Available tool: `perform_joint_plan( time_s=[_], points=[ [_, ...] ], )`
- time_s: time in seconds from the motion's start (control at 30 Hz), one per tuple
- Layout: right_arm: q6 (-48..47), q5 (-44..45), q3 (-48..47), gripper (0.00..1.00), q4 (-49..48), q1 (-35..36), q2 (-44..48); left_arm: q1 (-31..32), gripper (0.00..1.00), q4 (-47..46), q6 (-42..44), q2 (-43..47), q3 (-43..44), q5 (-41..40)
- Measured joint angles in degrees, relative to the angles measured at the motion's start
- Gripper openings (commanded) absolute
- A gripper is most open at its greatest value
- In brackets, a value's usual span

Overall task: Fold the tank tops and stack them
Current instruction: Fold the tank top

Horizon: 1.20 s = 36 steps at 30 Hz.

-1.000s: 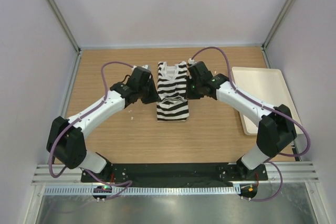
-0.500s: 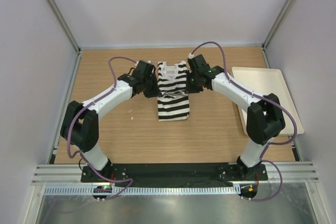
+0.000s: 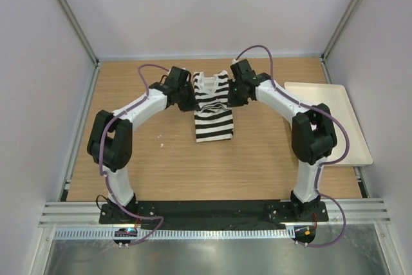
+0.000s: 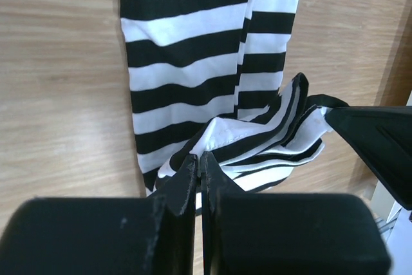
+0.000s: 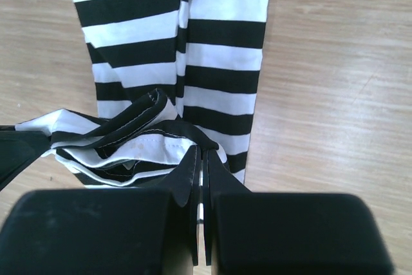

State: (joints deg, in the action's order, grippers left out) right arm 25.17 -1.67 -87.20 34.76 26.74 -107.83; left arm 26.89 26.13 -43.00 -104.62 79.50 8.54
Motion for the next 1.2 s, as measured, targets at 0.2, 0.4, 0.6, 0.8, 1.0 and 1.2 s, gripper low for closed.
perform_joint_plan(
  time_s=[0.2,0.4,0.6,0.8,1.0,1.2],
  points=[
    [0.9,0.5,-2.6,0.33,-1.6,-1.9,-5.7,-1.4,0.33,-3.1,-0.1,-7.3,4.4,2.0],
    [1.7,3.3,-2.5,0.62,-4.9,-3.0,-7.6,-2.8,0.71,-5.5,-0.1,-9.9,4.9,3.1],
    [0.7,3.0,4.9,0.57,-10.3,-3.2,-0.1,-3.3,0.69,-7.9,0.3,-2.0,-0.9,1.7],
    [-0.1,-5.0,11.9,0.61,-13.1,-3.4,6.5,-2.6,0.68,-10.8,0.5,5.2,-6.5,3.0],
    [-1.1,-12.7,22.5,0.81,-16.0,-3.5,9.8,-1.5,0.67,-11.8,0.5,3.2,-9.5,5.7],
    [0.2,-20.8,28.9,0.83,-21.2,-5.3,9.8,-1.0,0.65,-12.4,-0.2,-5.4,-0.7,9.8]
  ],
)
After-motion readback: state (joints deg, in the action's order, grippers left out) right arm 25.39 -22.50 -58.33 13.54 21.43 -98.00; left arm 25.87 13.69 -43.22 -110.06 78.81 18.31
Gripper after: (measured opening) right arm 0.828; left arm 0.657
